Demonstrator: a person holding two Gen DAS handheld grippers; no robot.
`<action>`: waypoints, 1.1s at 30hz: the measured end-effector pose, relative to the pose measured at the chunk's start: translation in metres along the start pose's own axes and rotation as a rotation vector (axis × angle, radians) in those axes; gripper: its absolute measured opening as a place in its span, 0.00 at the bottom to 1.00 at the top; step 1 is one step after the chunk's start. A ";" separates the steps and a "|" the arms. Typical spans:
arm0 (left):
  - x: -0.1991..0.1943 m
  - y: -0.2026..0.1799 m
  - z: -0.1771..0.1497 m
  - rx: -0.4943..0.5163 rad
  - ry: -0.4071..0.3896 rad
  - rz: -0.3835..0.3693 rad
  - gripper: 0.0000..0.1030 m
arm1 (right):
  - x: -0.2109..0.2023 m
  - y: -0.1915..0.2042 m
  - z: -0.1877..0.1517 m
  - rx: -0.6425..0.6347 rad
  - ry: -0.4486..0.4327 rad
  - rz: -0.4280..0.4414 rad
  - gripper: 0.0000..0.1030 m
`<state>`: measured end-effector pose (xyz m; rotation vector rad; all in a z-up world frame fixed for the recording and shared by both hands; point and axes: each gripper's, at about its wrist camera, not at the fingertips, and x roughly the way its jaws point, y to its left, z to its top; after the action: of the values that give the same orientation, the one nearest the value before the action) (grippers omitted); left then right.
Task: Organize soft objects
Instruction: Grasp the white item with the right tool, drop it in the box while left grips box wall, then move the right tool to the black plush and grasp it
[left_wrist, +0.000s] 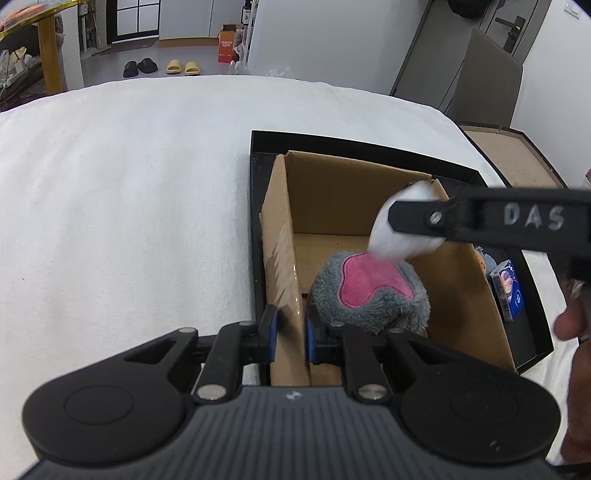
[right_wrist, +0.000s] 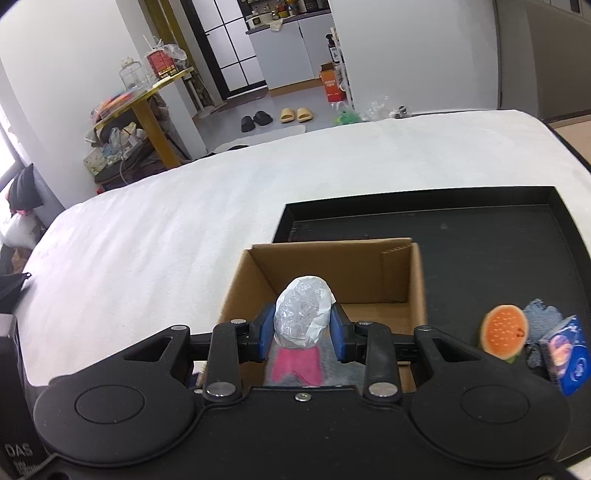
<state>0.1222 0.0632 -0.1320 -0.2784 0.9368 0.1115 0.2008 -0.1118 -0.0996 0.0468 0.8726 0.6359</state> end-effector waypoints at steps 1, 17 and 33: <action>0.000 0.001 0.000 -0.002 0.001 -0.002 0.14 | 0.002 0.001 0.000 -0.002 0.004 -0.005 0.33; -0.001 -0.005 0.002 0.000 0.011 0.021 0.18 | -0.018 -0.011 -0.014 0.033 0.034 -0.011 0.45; -0.004 -0.021 0.008 0.014 0.000 0.062 0.49 | -0.041 -0.059 -0.019 0.088 0.002 -0.074 0.47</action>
<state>0.1307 0.0451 -0.1203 -0.2369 0.9463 0.1616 0.1968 -0.1856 -0.1005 0.0925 0.8999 0.5282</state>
